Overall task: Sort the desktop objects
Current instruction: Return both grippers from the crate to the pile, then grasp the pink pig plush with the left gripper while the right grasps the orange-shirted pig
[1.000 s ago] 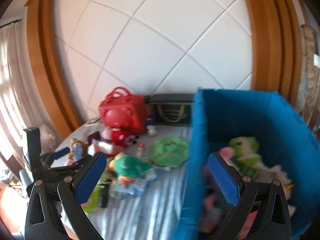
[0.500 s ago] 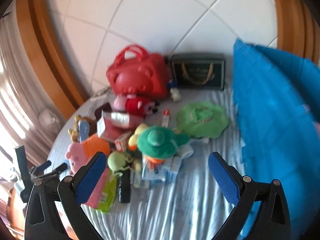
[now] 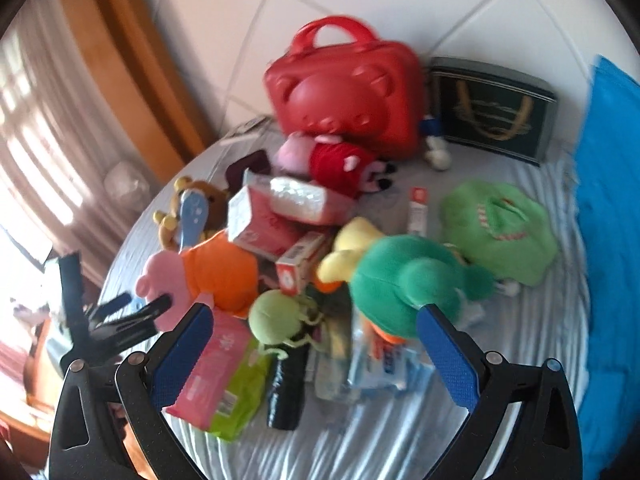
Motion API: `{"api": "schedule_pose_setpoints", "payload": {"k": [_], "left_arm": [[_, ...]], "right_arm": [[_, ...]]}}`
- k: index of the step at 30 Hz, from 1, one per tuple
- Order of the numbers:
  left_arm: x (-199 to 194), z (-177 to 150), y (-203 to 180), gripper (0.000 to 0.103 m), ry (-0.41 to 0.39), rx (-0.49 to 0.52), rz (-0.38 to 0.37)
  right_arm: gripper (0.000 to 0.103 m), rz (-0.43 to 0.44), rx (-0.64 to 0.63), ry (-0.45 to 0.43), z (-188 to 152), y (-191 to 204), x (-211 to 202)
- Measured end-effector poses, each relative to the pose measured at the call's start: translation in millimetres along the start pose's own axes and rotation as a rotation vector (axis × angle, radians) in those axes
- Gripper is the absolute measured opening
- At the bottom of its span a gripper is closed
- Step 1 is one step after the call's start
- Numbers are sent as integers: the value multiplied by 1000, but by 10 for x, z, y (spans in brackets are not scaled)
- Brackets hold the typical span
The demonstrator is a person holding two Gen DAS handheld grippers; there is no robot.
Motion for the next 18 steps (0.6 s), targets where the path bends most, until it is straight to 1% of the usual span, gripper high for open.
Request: {"api": "schedule_pose_setpoints", "payload": {"k": [2,3,4,6,8,11,12,13,15,18], "left_arm": [[162,48,-47,94,24,30,37],[228,62,-24,94,31,43,85],[261,59,24,95,26,48,100],[270,34,159,95,26,26,85],[287,-1,362,95,38,-1,93],[315,-1,539,94,36,-27,107],[328,-5,575,94,41,-29,104],[343,-12,578,94,48,-27,69],[350,-22,567,94,51,-21,27],[367,-5,532,94,39,4,-4]], "right_arm": [[103,-1,-41,23,86,95,161],[103,3,-58,35,131,144,246],[103,10,-76,52,172,201,339],[103,36,-111,82,230,324,514],[103,80,-148,112,274,468,695],[103,148,-201,173,317,714,1034],[103,162,-219,197,321,795,1149],[103,176,-237,215,324,882,1259],[103,203,-260,231,333,1024,1429],[103,242,-266,275,348,1146,1641]]}}
Point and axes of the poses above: each gripper's, at about its wrist camera, not at the fingertips, and x roughly the way its jaws point, y to its left, z to its top, the point moved 7 cm from there along x, roughly the way its jaws point, and after that the axes turned 12 degrees about y, right-handed, at the moved point
